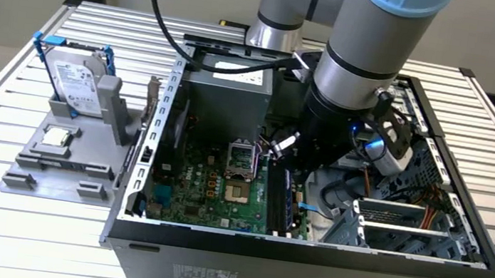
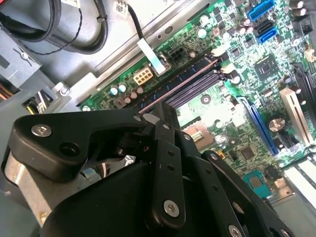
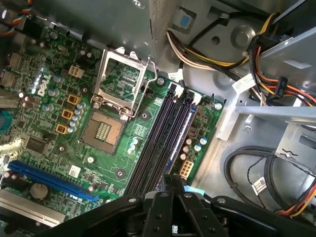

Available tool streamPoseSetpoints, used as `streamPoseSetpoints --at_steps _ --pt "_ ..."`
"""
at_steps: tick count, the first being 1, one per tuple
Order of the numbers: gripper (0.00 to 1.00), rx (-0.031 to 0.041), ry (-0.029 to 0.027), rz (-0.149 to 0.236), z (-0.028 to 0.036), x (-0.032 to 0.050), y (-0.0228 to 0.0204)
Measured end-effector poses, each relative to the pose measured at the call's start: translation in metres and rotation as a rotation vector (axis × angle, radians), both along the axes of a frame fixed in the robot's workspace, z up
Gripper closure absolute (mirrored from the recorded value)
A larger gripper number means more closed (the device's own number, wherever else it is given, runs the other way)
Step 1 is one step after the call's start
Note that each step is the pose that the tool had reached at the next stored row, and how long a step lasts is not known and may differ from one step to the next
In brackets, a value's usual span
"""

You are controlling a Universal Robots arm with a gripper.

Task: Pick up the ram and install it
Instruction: 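Press down the ram until it locks into place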

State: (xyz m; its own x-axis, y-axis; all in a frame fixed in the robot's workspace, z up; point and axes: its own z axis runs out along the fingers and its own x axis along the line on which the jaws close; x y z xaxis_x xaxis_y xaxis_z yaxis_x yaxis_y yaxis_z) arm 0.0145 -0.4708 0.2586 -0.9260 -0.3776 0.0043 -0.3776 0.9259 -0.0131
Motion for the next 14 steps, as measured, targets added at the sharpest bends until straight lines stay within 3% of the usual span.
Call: streamPoseSetpoints --at_steps 9,14 --pt "1.00 0.0000 0.0000 0.055 0.0000 0.0000 0.0010" --pt "1.00 0.0002 0.0000 0.106 0.0000 0.0000 0.0024"
